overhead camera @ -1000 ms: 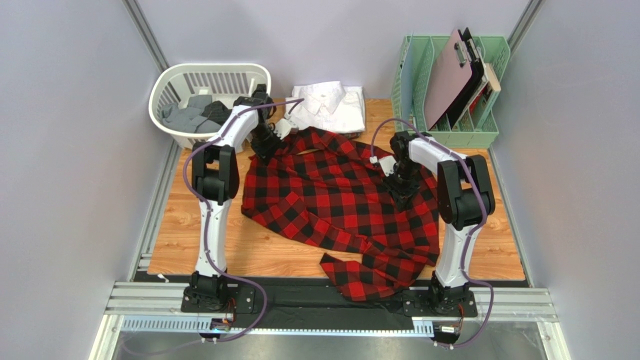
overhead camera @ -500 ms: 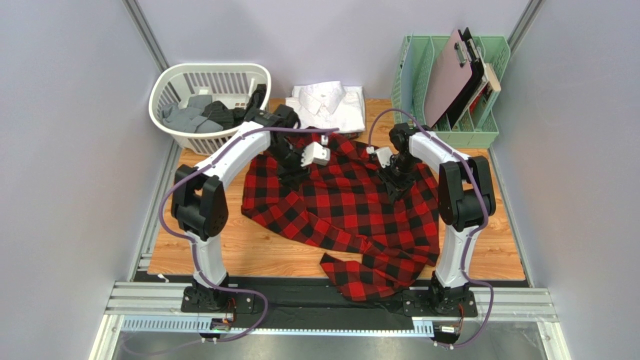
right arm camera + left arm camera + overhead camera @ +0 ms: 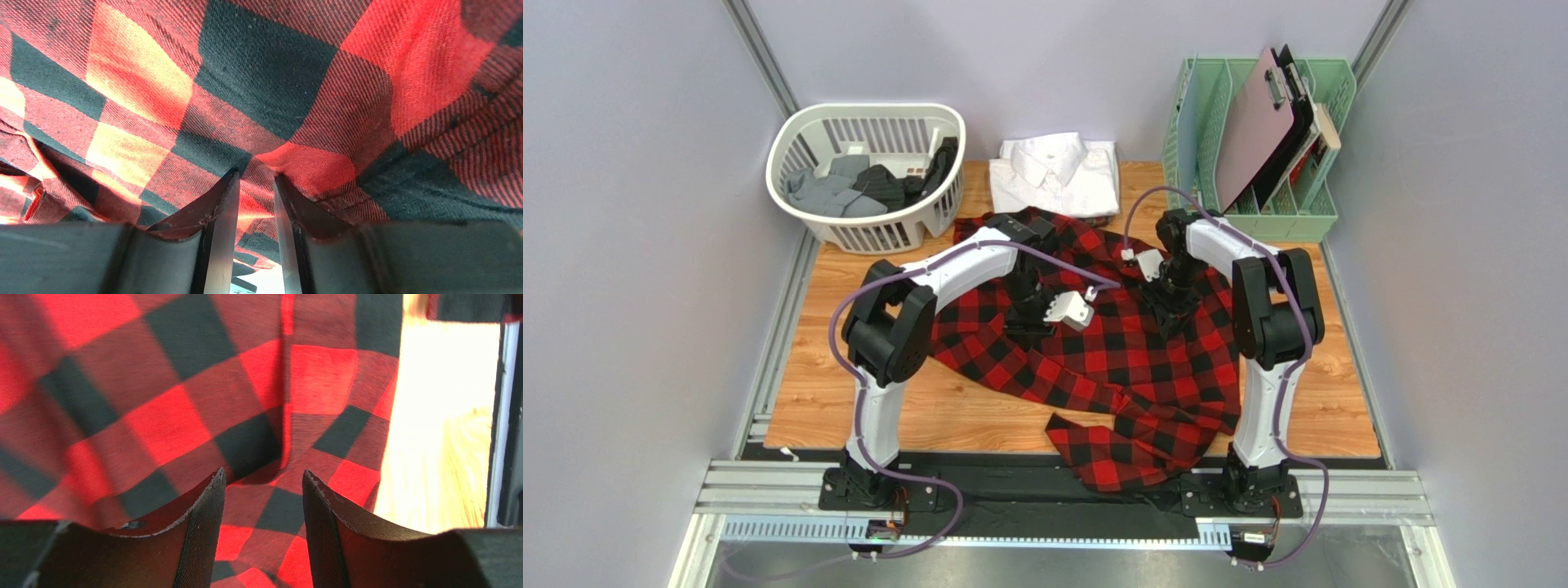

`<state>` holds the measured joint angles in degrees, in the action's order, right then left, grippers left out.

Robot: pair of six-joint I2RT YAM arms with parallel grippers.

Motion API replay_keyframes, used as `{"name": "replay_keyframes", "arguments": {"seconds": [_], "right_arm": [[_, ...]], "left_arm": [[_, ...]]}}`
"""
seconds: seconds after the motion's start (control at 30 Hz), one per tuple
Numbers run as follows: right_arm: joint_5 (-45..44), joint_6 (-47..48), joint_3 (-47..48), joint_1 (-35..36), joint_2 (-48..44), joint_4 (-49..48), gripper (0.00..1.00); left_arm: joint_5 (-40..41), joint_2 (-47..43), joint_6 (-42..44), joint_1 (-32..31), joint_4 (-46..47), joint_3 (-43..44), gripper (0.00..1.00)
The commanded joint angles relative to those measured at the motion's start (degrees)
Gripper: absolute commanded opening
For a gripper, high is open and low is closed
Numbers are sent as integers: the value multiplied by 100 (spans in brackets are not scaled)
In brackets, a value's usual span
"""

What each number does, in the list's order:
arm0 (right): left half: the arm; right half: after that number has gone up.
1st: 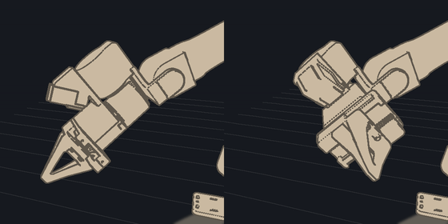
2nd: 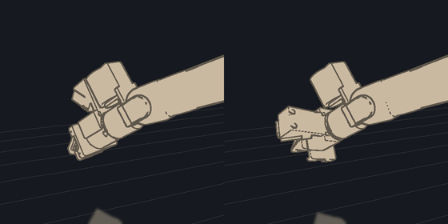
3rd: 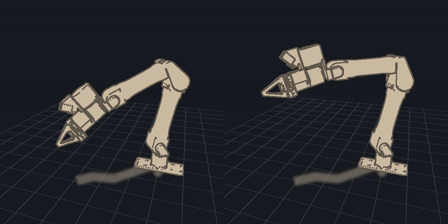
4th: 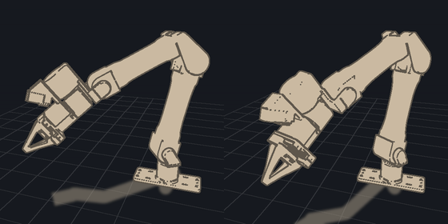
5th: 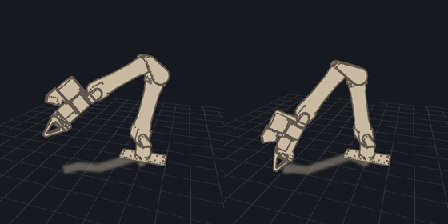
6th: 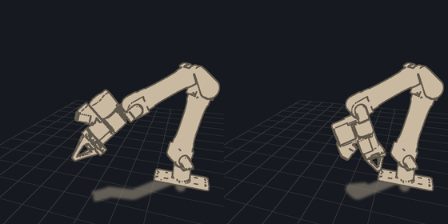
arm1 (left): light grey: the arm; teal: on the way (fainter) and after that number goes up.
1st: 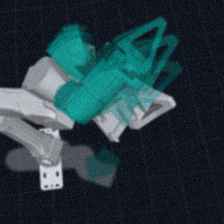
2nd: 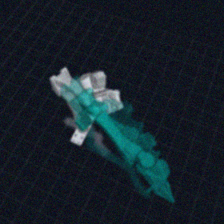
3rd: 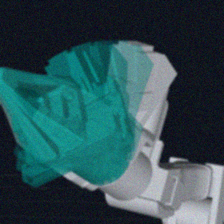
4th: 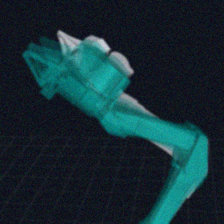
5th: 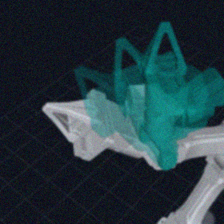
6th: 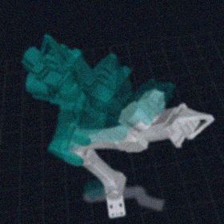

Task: Fold and stack the long sleeve shirts
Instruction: Flatten the shirt out

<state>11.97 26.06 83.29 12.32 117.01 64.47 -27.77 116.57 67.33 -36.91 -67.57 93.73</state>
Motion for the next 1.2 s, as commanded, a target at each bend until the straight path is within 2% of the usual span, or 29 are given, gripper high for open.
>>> {"name": "replay_keyframes", "arguments": {"seconds": [0.0,0.13,0.23,0.27,0.3,0.4,0.43,0.5,0.63,0.73,0.77,0.8,0.83,0.87,0.9,1.0,1.03,1.07,1.1,1.17], "right_arm": [[-203,-93,109,8,120,-66,33],[-265,-102,161,8,225,-48,33],[-309,-145,223,16,287,-39,33],[-335,-154,232,8,305,-48,33],[-353,-172,232,8,305,-57,33],[-440,-181,197,8,296,-57,33],[-484,-181,188,-1,305,-57,32],[-581,-181,162,8,340,-83,31],[-652,-146,100,16,305,-127,31],[-626,-163,47,8,208,-119,31],[-599,-163,47,8,191,-110,31],[-582,-163,30,8,121,-110,31],[-564,-163,21,16,85,-66,31],[-494,-128,12,8,33,-31,31],[-459,-111,-5,16,-81,4,32],[-318,-14,-101,16,-354,180,33],[-318,12,-137,16,-598,224,33],[-318,48,-181,8,-705,242,33],[-344,126,-286,8,-828,242,33],[-536,223,-400,16,-1039,198,33]], "left_arm": [[149,15,561,-194,-116,-408,54],[272,-327,598,-300,-151,-935,50],[342,-625,413,-396,-125,-1269,22],[386,-758,178,-422,-73,-1444,5],[404,-933,45,-440,-46,-1559,0],[474,-1890,-472,-589,-10,-2077,0],[509,-2406,-580,-755,-106,-2218,0],[755,-2857,-1061,-1054,-186,-2640,0],[817,-3579,-1713,-2142,-608,-3359,2],[782,-3747,-1933,-2749,-748,-3712,14],[703,-3756,-1952,-2848,-810,-3757,23],[607,-3773,-1934,-2901,-897,-3775,29],[493,-3808,-1882,-2919,-1098,-3766,40],[405,-3861,-1908,-2910,-1144,-3696,46],[395,-4009,-1934,-2875,-1144,-3661,47],[325,-4283,-2013,-2157,-961,-3354,47],[316,-4266,-2005,-1467,-777,-3161,46],[386,-4196,-2065,-1103,-636,-3072,44],[473,-3978,-2101,-482,-504,-2993,44],[833,-3679,-2232,-3,-65,-2817,44]]}}
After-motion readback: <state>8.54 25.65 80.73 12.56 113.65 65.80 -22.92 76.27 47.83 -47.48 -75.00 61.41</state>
